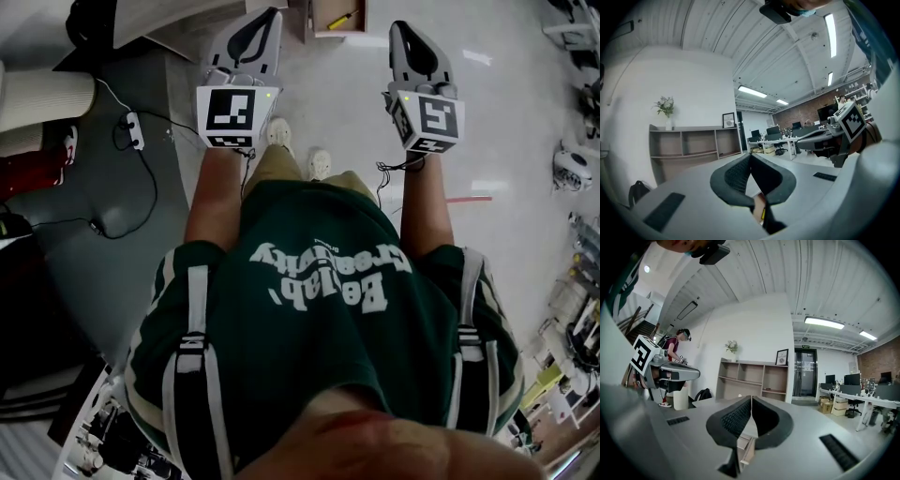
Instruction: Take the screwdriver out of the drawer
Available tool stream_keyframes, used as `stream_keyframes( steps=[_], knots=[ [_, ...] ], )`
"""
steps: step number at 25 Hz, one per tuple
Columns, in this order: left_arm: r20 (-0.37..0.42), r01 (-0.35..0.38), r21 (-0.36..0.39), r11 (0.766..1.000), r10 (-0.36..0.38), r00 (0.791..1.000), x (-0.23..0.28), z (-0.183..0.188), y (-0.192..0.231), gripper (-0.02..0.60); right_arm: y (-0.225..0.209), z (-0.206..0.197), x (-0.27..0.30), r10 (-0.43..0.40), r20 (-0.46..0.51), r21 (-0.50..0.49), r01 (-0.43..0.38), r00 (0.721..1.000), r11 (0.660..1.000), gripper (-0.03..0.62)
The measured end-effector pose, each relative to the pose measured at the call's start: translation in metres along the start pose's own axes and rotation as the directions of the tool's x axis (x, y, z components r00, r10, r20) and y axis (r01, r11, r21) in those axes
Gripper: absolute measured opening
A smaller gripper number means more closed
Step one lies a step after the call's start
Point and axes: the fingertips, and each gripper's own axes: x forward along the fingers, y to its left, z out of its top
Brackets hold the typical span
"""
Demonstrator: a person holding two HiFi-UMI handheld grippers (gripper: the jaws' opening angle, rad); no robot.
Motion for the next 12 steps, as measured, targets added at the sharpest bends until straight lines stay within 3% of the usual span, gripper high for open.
stream_keyframes(
  steps=[6, 12],
  knots=[
    [0.049, 0.084, 0.005, 0.996, -0.084, 0.995, 0.054, -0.023, 0.062, 0.018, 0.013, -0.008, 0.078, -0.057, -0.031, -0.018, 0.056, 0.998, 0.998, 0.035],
    [0.070, 0.223, 0.015, 0.975, -0.224, 0.972, 0.126, -0.028, 0.096, 0.018, -0.002, -0.007, 0.137, -0.157, -0.067, -0.011, 0.156, 0.985, 0.988, 0.035]
  ],
)
